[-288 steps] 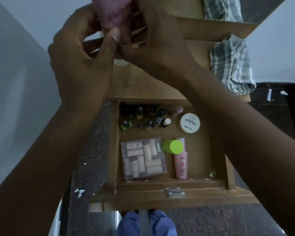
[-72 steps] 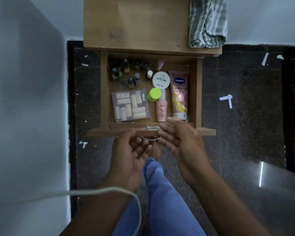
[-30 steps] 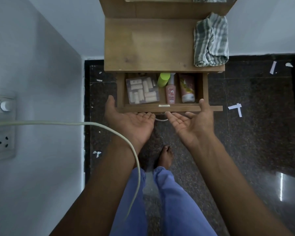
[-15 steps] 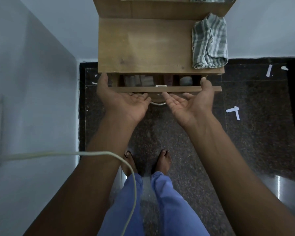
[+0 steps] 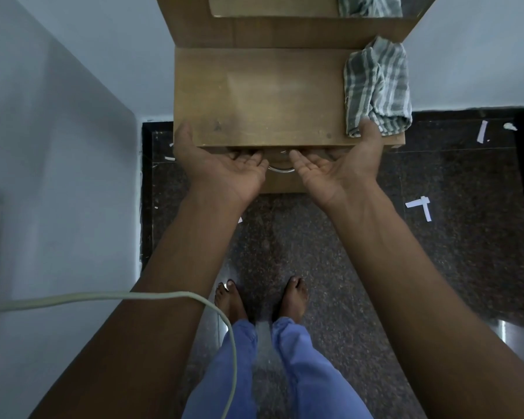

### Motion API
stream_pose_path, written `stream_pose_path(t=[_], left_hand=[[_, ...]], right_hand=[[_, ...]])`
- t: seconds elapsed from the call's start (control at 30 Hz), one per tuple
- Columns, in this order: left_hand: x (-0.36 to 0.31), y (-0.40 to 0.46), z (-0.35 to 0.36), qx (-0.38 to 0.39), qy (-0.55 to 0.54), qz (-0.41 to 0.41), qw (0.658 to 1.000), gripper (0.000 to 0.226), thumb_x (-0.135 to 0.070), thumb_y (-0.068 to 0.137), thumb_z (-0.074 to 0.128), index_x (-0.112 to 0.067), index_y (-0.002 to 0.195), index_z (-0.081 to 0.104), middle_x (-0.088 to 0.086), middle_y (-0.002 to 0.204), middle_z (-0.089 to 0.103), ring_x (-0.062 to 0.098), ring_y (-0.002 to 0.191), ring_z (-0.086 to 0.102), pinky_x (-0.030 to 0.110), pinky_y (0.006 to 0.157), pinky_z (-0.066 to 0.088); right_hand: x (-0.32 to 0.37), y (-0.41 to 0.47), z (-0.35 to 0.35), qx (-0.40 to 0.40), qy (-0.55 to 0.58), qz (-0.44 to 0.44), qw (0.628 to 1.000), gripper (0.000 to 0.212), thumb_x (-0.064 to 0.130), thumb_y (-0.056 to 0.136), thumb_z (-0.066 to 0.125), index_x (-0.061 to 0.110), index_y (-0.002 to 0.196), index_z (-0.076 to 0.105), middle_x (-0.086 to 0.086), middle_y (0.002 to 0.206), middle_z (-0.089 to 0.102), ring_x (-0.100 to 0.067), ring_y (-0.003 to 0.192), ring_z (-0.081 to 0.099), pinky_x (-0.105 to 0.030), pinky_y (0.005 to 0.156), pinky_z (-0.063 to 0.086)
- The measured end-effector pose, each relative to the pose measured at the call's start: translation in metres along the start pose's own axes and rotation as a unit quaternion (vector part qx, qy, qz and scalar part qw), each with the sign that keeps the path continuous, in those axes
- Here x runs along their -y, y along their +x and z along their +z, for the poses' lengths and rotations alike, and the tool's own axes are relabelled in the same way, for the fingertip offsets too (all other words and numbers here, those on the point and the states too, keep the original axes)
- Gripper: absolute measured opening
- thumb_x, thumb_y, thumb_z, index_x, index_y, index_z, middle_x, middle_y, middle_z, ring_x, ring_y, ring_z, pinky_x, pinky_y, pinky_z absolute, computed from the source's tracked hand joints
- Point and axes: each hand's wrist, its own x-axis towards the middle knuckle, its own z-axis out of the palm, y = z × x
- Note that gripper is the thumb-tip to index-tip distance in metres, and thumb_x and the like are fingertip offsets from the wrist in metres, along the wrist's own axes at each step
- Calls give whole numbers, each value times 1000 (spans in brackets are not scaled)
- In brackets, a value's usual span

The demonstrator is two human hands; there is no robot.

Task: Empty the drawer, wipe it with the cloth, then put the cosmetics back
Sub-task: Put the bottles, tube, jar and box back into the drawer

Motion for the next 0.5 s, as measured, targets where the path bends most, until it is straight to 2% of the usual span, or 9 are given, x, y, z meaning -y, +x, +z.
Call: stream_pose_path(t=[0.2, 0.33, 0.43, 0.5], left_hand=[[-2, 9, 2, -34, 3, -4, 999, 92, -68, 85, 56, -4, 150, 41, 23, 151, 45, 42, 144, 41, 60, 122, 26], [-2, -6, 1, -26, 30, -14, 999, 90, -64, 89, 56, 1, 149, 40, 25, 149, 47, 41, 143, 43, 55, 124, 26], [-10, -34, 17, -51, 92, -29, 994, 90, -53, 96, 54, 6, 157, 24, 27, 159, 35, 41, 148, 36, 52, 127, 21], [-17, -60, 24, -76, 176, -34, 981, 75, -42, 100, 53, 1, 156, 29, 26, 159, 35, 42, 147, 36, 53, 126, 22]], right_hand=[[0, 5, 5, -1, 6, -1, 1000, 82, 59, 93, 60, 6, 151, 39, -24, 143, 44, -43, 140, 44, -53, 118, 40], [3, -2, 0, 18, -20, 16, 1000, 79, 59, 93, 60, 4, 146, 44, -23, 141, 51, -41, 135, 50, -49, 113, 44], [14, -22, 6, 13, -48, 34, 998, 79, 51, 97, 59, 0, 152, 33, -31, 147, 45, -45, 137, 47, -50, 114, 44], [25, -47, 7, 28, -84, 28, 996, 73, 44, 100, 59, 2, 153, 32, -34, 148, 44, -47, 134, 49, -52, 113, 45]])
